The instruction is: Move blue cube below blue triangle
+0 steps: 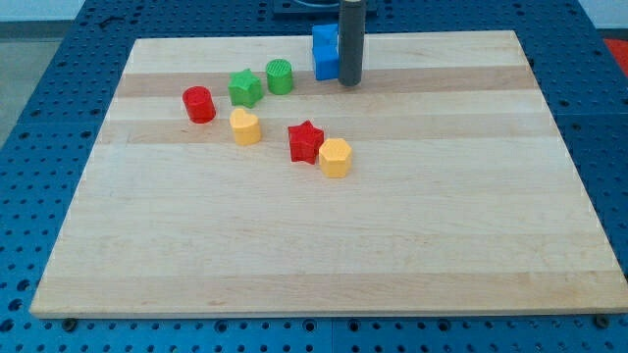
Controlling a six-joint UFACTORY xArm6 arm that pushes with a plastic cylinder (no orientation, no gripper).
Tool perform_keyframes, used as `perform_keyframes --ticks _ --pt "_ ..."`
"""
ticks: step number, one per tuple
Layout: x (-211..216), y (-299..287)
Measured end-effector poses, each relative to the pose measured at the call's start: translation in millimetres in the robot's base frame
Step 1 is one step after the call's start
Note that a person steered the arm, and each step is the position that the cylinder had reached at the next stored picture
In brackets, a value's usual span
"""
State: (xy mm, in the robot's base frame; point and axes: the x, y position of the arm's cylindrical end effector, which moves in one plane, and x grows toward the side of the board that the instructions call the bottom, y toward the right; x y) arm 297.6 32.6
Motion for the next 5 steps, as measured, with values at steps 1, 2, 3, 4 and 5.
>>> perform_keyframes --ticks 1,2,3,4,5 --pt "4 -11" --pt "-7 -11" --pt "-23 -11" --pt "-30 -7" --pt "-20 -5"
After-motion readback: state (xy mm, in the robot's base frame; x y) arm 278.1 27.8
